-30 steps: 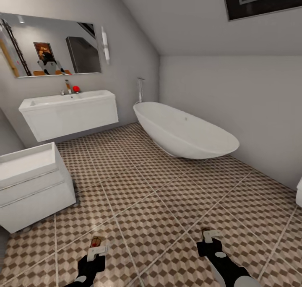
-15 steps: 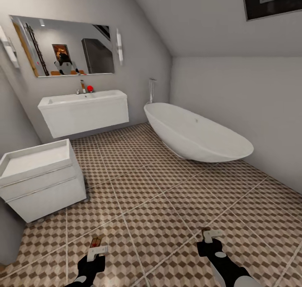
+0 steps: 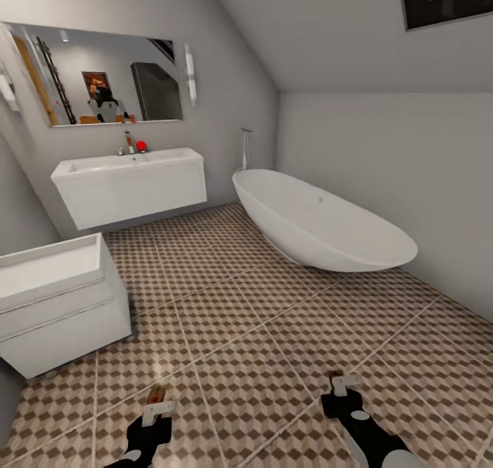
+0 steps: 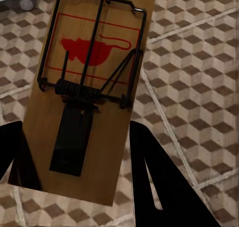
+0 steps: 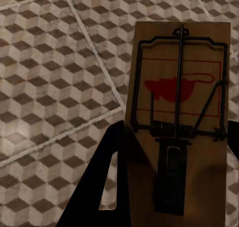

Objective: Take the four mousetraps from the cabinet in the bathroom and place them on the bathroom floor. Make sure all four end up on the same floor surface, and ensure that at least two of them are either under or directly next to the same bathroom sink.

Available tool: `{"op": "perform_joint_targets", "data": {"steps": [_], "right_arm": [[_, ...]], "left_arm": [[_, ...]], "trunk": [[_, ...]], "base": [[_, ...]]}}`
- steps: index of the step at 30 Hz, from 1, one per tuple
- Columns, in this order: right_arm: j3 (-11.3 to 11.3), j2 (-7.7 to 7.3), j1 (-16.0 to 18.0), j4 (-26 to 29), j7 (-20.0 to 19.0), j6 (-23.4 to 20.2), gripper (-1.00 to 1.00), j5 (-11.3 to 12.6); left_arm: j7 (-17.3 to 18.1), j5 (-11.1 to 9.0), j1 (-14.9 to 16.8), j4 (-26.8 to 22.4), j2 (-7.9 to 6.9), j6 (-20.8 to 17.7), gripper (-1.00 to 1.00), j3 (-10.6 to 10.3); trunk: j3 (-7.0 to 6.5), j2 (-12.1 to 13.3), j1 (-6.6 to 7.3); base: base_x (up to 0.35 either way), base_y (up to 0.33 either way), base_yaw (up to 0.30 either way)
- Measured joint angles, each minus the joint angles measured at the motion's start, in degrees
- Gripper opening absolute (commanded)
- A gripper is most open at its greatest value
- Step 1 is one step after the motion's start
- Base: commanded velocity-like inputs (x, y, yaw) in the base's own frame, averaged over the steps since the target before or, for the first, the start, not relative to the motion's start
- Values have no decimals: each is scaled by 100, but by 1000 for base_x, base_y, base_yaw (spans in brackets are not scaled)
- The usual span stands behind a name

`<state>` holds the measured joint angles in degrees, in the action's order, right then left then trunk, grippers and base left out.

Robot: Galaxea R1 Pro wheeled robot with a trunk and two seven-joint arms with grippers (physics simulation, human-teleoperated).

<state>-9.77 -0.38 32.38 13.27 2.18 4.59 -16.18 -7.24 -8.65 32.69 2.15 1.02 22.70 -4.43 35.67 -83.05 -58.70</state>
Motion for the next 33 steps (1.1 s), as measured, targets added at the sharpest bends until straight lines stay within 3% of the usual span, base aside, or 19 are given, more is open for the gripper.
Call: {"op": "perform_joint_targets", "data": {"steps": [14,33], "right_arm": [[0,0,0,0,3,0,-100,6],[-1,1,1,-2,1,1,-100,6]], "left_arm": [[-1,0,0,0,0,0,-100,0],[1,-1,-1,0,-1,1,-100,3]], "trunk": [[0,0,0],[0,0,0]], "base": [[325,-43,1],[292,-156,239]]}}
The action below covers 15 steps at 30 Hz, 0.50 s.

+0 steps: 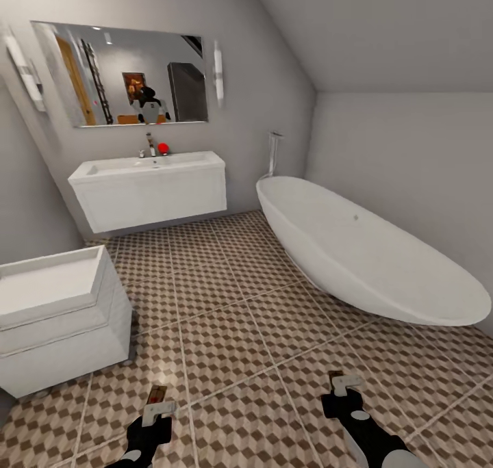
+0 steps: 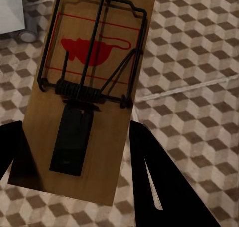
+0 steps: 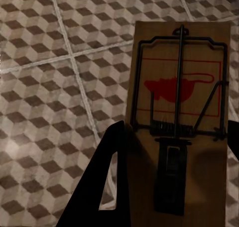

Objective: Take the four mousetraps from the cabinet in the bathroom and place them on the bathroom floor. Make sure all four end up on the same floor surface, and ensure that at least two of them are either under or directly next to the same bathroom sink.

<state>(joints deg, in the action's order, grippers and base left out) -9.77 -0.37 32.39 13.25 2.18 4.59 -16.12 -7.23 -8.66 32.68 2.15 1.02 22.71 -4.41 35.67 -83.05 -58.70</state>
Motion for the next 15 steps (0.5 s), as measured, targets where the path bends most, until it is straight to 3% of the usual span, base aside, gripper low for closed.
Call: {"op": "perform_joint_targets", "data": {"steps": [7,15], "right_arm": [[0,0,0,0,0,0,-100,1],[0,-3,-1,2,0,0,-100,1]], "left_arm": [[0,0,0,0,0,0,-100,-2],[0,0,1,0,1,-1,-100,-2]], "trunk": [[0,0,0],[0,0,0]], "base": [[261,-195,234],[255,-198,42]]}}
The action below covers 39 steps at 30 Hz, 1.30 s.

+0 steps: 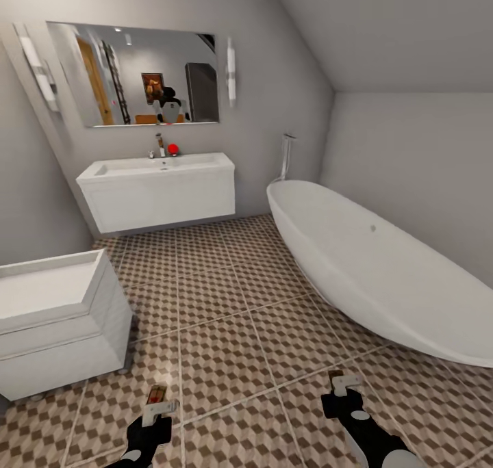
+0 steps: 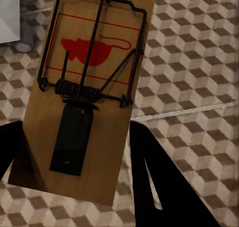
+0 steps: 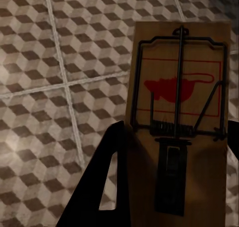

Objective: Take the four mousetraps from the cabinet in the bathroom and place them on the bathroom floor. Make sure all four end up on the same floor surface, and ensure that at least two of them are either under or directly next to the same bathroom sink.

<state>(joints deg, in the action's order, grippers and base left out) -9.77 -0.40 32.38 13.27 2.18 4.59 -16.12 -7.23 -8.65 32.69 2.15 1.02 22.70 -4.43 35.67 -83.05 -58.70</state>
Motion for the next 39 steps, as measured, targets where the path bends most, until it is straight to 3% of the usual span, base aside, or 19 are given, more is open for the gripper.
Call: {"op": "perform_joint_targets", "data": {"steps": [9,39], "right_arm": [[0,0,1,-1,0,0,-100,0],[0,3,-7,-1,0,0,-100,-1]], "left_arm": [[0,0,0,0,0,1,-100,0],[0,0,0,0,8,1,-100,-1]], "trunk": [[0,0,0],[0,0,0]], "base": [[254,-198,71],[241,-198,215]]}}
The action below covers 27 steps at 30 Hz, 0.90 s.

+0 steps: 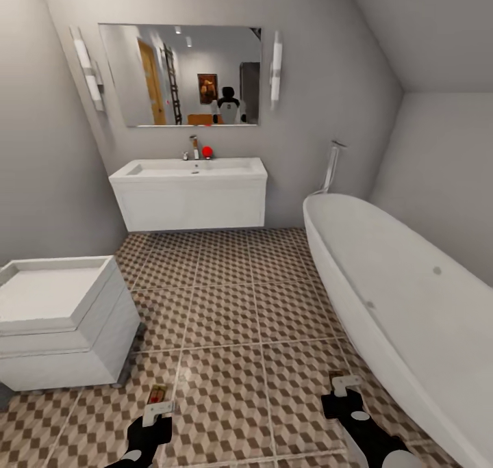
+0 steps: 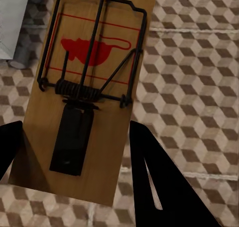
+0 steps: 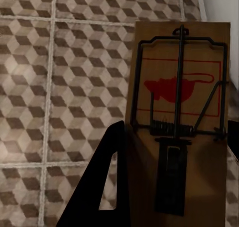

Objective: Take the four mousetraps from the cabinet in the bathroom and place them on the bathroom floor. Make sure all four end up on the same floor surface, and ensure that at least two of them are either under or directly next to the same bathroom sink.

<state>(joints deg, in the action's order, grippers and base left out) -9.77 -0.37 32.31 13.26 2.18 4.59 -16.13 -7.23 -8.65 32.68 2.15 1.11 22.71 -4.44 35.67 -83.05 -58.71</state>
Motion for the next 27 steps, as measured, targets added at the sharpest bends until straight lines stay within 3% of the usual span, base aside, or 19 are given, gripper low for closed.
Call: {"op": "perform_joint_targets", "data": {"steps": [6,27], "right_arm": [[0,0,-1,1,0,0,-100,1],[1,-1,-2,1,-2,0,-100,-1]], "left_arm": [[0,0,0,0,0,-1,-100,0],[-1,1,1,0,1,-1,-100,0]], "trunk": [[0,0,0],[0,0,0]], "base": [[212,-157,157],[191,0,4]]}}
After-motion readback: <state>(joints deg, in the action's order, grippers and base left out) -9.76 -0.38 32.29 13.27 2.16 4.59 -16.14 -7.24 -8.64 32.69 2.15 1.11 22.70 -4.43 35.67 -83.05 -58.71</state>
